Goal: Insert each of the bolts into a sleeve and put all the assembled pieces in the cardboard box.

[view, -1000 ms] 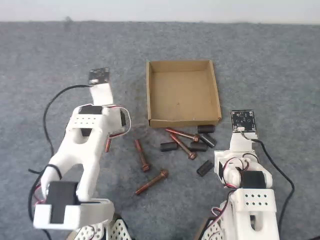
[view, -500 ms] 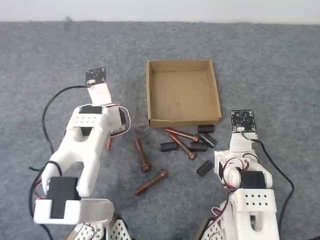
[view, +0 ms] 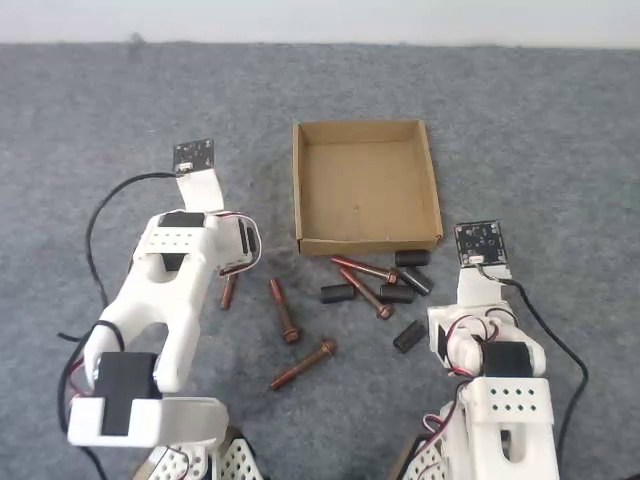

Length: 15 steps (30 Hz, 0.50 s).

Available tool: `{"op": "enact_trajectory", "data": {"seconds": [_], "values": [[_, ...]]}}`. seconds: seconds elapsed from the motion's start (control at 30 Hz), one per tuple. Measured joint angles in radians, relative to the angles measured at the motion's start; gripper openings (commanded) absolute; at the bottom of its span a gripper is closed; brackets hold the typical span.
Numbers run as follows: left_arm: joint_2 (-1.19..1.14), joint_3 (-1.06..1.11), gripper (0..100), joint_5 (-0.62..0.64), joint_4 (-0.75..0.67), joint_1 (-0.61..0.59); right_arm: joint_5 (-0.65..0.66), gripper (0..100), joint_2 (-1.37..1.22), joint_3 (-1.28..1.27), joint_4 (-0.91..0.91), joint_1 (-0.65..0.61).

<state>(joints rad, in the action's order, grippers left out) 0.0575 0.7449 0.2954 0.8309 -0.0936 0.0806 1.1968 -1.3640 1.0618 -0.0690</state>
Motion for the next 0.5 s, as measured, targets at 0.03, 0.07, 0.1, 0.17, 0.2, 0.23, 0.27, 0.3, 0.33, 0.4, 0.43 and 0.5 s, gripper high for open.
{"op": "enact_trajectory", "data": {"seconds": [0.03,0.07,0.1,0.17,0.2,0.23,0.27,0.3,0.33,0.4,0.43,0.5], "values": [[0.0,0.0,15,0.0,-0.006,0.0,0.003,2.0,0.0,0.014,0.009,0.0],[0.0,0.0,15,0.0,-0.009,0.0,0.005,2.0,0.0,0.018,0.017,0.0],[0.0,0.0,15,0.0,-0.012,0.0,0.006,2.0,0.0,0.021,0.021,0.0],[0.0,0.0,15,0.0,-0.012,0.0,0.006,2.1,-0.005,0.023,0.021,-0.02],[0.0,0.0,15,0.0,-0.012,0.0,0.006,2.1,-0.021,0.023,0.014,-0.038],[0.0,0.0,15,0.0,-0.012,0.0,-0.002,2.4,-0.038,0.023,0.0,-0.054],[0.0,0.0,15,-0.002,-0.012,0.0,-0.032,4.2,-0.054,0.023,-0.015,-0.071],[0.0,0.0,15,-0.003,-0.012,0.0,-0.063,7.8,-0.072,0.023,-0.028,-0.091],[0.0,0.0,15,-0.003,-0.012,0.0,-0.089,12.8,-0.089,0.023,-0.035,-0.103],[0.0,0.0,15,-0.003,-0.012,0.0,-0.14,22.0,-0.126,0.023,-0.046,-0.095],[0.0,0.0,15,-0.003,-0.012,0.0,-0.167,24.3,-0.146,0.023,-0.054,-0.098],[0.0,0.0,15,-0.003,-0.012,0.0,-0.213,22.9,-0.19,0.023,-0.072,-0.101]]}}
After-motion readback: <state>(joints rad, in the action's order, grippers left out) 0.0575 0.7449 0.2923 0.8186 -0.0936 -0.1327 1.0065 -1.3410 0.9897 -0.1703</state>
